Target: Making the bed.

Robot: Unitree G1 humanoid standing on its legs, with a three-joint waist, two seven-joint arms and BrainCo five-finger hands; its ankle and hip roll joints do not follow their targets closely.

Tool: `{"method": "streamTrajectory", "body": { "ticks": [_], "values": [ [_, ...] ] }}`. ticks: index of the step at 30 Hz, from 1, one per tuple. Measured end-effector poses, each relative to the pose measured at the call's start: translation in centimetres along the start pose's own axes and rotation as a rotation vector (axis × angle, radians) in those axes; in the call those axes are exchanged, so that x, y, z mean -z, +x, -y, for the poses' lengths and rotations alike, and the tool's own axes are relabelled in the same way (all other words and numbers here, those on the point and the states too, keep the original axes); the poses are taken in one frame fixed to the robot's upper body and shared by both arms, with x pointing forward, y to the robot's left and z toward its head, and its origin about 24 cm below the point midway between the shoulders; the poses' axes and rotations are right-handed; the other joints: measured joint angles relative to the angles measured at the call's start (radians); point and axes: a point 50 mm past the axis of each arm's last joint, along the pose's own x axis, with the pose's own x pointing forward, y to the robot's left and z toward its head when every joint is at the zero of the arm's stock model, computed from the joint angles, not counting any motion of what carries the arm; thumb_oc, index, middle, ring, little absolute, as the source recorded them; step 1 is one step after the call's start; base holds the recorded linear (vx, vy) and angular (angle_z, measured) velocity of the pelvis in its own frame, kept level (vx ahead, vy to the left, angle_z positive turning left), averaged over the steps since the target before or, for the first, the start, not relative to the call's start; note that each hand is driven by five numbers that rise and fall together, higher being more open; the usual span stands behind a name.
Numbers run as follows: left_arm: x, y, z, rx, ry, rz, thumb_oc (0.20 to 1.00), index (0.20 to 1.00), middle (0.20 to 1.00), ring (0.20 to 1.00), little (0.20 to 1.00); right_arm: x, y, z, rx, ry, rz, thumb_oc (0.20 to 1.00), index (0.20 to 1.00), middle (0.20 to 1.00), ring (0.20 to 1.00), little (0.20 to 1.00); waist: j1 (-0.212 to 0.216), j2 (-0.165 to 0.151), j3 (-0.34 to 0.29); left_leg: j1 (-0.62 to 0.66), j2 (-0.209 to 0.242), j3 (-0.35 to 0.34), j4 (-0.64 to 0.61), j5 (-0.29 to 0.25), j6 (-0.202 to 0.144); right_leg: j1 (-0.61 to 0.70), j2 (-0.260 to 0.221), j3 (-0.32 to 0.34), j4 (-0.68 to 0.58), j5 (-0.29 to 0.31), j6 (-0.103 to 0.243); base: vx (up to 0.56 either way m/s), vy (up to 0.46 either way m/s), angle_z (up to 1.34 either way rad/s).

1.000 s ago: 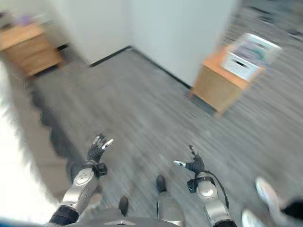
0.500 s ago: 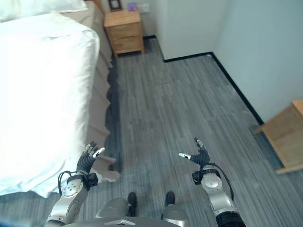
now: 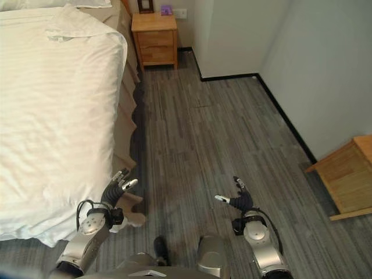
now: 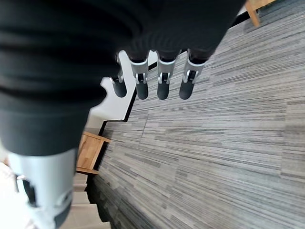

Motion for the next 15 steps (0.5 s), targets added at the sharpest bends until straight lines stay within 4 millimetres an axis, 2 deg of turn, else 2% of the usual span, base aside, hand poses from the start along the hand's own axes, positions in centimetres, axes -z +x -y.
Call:
{"method": "streamTrajectory", "body": {
  "ticks": [1,3,4,5,6,7,9,11,13,15],
  "values": [
    [0.0,0.0,-0.2,-0.004,0.007,-0.001,1.0,1.0,1.0,1.0,1.0,0.0,0.0,-0.2,-0.002,0.006,-0.001,1.0,1.0,1.0,1.0,1.0,0.001,-0.008,-0.007,-0.001,-0.002,0.0,0.0,-0.002,-0.004,0.002,-0.006,0.006,-0.037,0.001,-0.006,0.06,-0.124,0.02],
    [0.1,-0.1,-0.4,-0.011,0.009,-0.004,1.0,1.0,1.0,1.0,1.0,0.0,-0.1,-0.3,-0.004,0.012,-0.002,1.0,1.0,1.0,1.0,1.0,0.001,-0.015,-0.016,-0.002,-0.004,-0.024,0.006,0.0,-0.005,0.061,0.003,0.018,-0.192,0.014,-0.025,0.07,-0.134,0.18],
    [0.3,-0.2,-0.3,-0.009,0.009,-0.009,1.0,1.0,1.0,1.0,1.0,0.5,-0.1,-0.2,0.0,0.01,-0.021,1.0,1.0,1.0,1.0,1.0,0.002,-0.023,-0.028,-0.004,-0.008,-0.039,0.006,0.002,-0.016,0.148,0.011,0.072,-0.384,0.047,-0.044,0.12,-0.159,0.43],
    [0.4,-0.3,-0.5,-0.011,0.008,-0.013,1.0,1.0,1.0,1.0,1.0,1.0,-0.4,-0.2,0.001,0.013,-0.038,1.0,1.0,1.0,1.0,1.0,0.003,-0.034,-0.038,0.005,-0.019,-0.052,0.006,0.001,-0.031,0.233,-0.009,0.067,-0.519,0.121,-0.064,0.11,-0.148,0.26],
    [0.9,-0.7,-0.5,-0.021,-0.003,-0.027,1.0,1.0,1.0,1.0,1.0,1.1,-0.4,-0.3,-0.005,0.009,-0.047,1.0,1.0,1.0,1.0,1.0,0.003,-0.027,-0.042,0.016,-0.014,-0.051,0.005,-0.002,-0.046,0.252,-0.008,0.053,-0.548,0.171,-0.077,0.11,-0.174,0.1],
    [2.1,-1.5,-0.3,-0.03,-0.029,-0.067,1.0,1.0,1.0,1.0,1.0,1.6,-0.6,-0.2,-0.017,-0.009,-0.064,1.0,1.0,1.0,1.0,1.0,0.001,0.002,-0.062,0.035,0.01,-0.05,0.0,-0.011,-0.072,0.288,0.021,0.049,-0.59,0.191,-0.1,0.04,-0.07,-0.15],
    [3.2,-2.3,0.1,-0.031,-0.055,-0.101,1.0,1.0,1.0,1.0,1.0,2.0,-0.8,0.3,-0.025,-0.039,-0.076,1.0,1.0,1.0,1.0,1.0,-0.001,0.036,-0.087,0.05,0.042,-0.05,0.0,-0.017,-0.09,0.311,0.055,0.048,-0.609,0.195,-0.13,0.01,-0.069,-0.07],
    [3.2,-2.3,0.5,-0.025,-0.069,-0.099,1.0,1.0,1.0,1.0,1.0,2.1,-0.8,1.2,-0.021,-0.077,-0.078,1.0,1.0,1.0,1.0,1.0,0.002,0.068,-0.107,0.052,0.072,-0.055,0.0,-0.012,-0.104,0.318,0.084,0.041,-0.609,0.189,-0.144,-0.02,-0.06,0.06],
    [2.9,-2.1,0.6,-0.024,-0.071,-0.09,1.0,1.0,1.0,1.0,1.0,1.9,-0.5,1.6,-0.015,-0.094,-0.069,1.0,1.0,1.0,1.0,1.0,0.002,0.077,-0.112,0.051,0.089,-0.06,0.0,-0.005,-0.114,0.318,0.1,0.032,-0.61,0.186,-0.148,0.02,-0.053,0.08],
    [2.9,-2.0,0.6,-0.029,-0.075,-0.09,1.0,1.0,1.0,1.0,1.0,1.9,-0.5,1.7,-0.016,-0.096,-0.071,1.0,1.0,1.0,1.0,1.0,0.001,0.074,-0.111,0.06,0.106,-0.073,0.0,-0.003,-0.121,0.332,0.115,0.018,-0.61,0.18,-0.157,0.09,-0.056,0.12]
  ]
}}
